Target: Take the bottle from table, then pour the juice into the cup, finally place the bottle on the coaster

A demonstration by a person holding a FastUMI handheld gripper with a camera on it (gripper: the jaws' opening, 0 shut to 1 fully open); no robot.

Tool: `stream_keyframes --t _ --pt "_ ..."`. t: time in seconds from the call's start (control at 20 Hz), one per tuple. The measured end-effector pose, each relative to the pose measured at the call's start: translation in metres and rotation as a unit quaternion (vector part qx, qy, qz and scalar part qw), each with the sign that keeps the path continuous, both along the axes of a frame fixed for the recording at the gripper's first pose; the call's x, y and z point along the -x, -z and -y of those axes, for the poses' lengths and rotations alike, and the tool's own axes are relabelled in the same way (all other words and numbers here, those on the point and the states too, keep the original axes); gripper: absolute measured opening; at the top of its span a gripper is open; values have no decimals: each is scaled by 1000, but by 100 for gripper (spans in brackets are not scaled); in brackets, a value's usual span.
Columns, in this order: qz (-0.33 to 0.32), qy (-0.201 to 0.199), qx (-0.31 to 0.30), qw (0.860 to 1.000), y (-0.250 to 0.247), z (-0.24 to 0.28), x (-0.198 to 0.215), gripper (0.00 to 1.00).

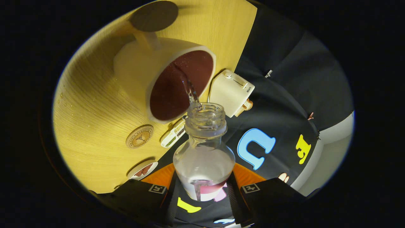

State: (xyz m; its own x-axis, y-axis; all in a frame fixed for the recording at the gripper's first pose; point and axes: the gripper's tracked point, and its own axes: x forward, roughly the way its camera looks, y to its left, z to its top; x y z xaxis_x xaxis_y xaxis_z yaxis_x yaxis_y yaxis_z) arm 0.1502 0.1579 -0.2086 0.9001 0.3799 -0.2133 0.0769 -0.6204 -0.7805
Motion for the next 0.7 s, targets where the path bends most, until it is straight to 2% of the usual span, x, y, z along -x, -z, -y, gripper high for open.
stream_keyframes --t 0.2,0.7 --pt "18 -31 20 999 -14 -15 -6 71" --pt "47 -60 33 997 -39 -19 -16 71"
